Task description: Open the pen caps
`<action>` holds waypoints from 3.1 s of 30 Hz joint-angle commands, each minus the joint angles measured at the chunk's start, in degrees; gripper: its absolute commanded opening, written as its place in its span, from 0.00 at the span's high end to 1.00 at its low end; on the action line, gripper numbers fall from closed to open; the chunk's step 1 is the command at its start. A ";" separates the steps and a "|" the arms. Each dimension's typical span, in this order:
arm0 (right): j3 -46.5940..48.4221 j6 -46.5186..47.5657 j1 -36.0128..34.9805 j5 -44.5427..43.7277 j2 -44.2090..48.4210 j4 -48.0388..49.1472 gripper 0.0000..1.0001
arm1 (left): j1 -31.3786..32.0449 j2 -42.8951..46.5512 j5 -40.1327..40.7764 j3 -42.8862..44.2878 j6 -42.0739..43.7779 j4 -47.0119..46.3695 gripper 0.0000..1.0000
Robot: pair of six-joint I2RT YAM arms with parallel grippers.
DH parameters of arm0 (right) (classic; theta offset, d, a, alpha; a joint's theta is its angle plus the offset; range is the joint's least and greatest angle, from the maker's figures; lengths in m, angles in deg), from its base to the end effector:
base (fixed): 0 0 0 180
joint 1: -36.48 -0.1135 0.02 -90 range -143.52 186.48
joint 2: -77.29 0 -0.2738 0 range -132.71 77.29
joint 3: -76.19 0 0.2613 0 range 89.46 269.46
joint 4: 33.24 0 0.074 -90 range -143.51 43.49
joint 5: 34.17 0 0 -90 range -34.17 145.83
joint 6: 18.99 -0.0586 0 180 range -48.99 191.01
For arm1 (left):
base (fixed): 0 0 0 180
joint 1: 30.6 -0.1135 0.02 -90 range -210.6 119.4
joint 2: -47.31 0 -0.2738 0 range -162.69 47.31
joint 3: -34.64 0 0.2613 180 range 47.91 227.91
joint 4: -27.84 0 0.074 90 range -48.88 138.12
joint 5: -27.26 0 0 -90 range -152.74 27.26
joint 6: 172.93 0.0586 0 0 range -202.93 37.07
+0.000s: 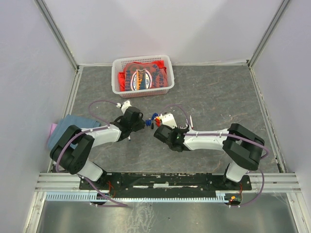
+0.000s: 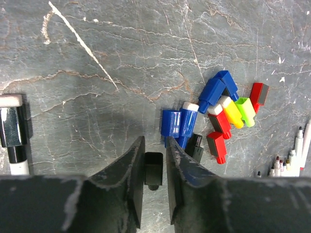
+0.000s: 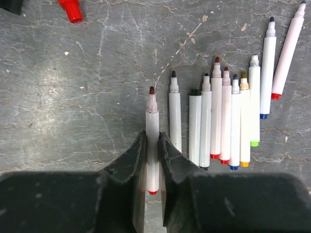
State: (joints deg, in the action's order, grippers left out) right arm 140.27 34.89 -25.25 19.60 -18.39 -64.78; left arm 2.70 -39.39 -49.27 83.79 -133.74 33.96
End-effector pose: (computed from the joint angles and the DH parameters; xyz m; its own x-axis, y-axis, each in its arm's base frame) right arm 0.1842 0.2693 0.1409 -0.6855 -0.2708 -0.6758 -0.2226 0.9617 -0.1596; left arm 0.2634 -0.1567 0.1371 -0.6694 -0.4621 -0.5817 -0.1989 0.8659 -0.4590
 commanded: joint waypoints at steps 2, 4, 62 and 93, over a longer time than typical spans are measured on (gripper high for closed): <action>2.78 -0.63 0.36 -2.92 -0.68 -1.72 0.77 | 0.23 -0.42 1.92 2.00 2.38 -0.31 0.63; 3.22 -0.62 0.34 -2.98 -0.75 -2.15 0.73 | 0.27 -0.35 1.91 2.01 2.36 -0.31 0.61; 50.88 1.89 -4.70 16.43 -35.32 -4.54 0.59 | 0.19 70.78 24.78 -14.93 -10.74 28.34 0.46; 17.44 0.84 -5.33 17.58 -9.61 9.65 0.99 | 0.19 62.56 14.53 -19.75 -14.51 15.53 0.27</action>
State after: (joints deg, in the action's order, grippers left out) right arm 162.93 36.11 -30.85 35.30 -35.92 -62.11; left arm 2.77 24.87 -29.29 66.74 -145.34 58.46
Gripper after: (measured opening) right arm 0.035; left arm 0.717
